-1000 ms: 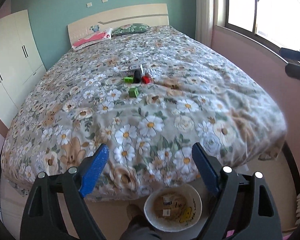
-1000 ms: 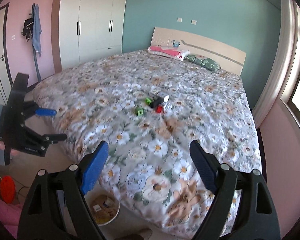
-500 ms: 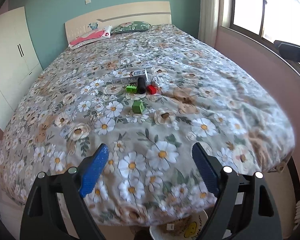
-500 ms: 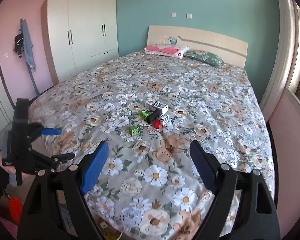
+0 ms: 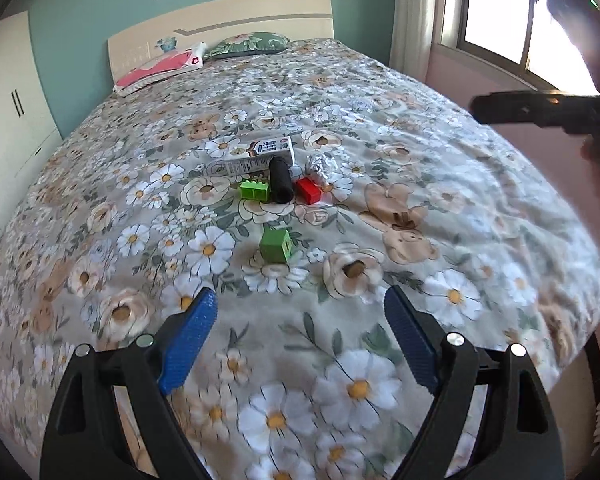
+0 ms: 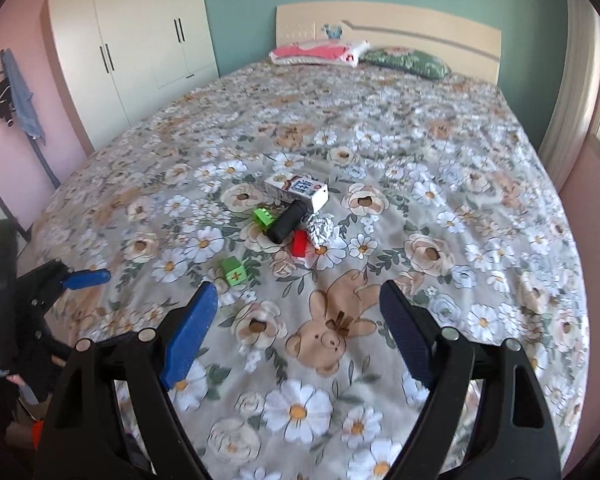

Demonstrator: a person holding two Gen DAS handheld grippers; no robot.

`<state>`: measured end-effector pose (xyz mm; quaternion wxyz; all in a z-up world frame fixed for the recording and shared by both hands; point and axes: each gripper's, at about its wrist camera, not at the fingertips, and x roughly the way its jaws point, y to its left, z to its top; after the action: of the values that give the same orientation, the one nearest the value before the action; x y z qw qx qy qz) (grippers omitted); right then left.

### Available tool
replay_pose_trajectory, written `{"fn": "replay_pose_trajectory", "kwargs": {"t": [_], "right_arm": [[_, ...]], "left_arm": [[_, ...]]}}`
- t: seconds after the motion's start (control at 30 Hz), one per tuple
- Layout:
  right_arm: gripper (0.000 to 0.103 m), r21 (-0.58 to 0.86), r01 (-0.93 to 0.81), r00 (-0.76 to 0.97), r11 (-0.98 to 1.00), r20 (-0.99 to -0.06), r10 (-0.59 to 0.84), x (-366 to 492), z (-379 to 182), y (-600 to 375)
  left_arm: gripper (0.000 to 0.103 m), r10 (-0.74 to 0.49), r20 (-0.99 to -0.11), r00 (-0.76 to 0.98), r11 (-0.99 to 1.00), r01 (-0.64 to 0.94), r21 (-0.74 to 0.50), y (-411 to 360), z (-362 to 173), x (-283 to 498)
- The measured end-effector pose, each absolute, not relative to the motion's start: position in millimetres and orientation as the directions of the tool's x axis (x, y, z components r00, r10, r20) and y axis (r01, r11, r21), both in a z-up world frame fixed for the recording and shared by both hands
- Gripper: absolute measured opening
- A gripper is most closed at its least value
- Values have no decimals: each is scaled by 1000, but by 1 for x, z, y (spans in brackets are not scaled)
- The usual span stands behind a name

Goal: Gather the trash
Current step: 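Grasp the green block with the left tool while right grasps crumpled foil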

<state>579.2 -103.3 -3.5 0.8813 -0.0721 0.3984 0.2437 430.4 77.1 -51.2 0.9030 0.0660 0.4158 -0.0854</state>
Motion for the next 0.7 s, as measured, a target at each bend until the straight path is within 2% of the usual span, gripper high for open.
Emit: {"fn": "replay_pose_trajectory", "kwargs": {"t": [0.37,0.7], "right_arm": [[82,65,-469,515,881,-790,333,676,-80,-67],[82,53,-405,474,913,-842,259,756,-148,-34]], "left_arm": [[87,-112,-782,613,962,263,69,77,-108,504],[87,-166,-783,600,969,248,-15,88,-157,558]]}}
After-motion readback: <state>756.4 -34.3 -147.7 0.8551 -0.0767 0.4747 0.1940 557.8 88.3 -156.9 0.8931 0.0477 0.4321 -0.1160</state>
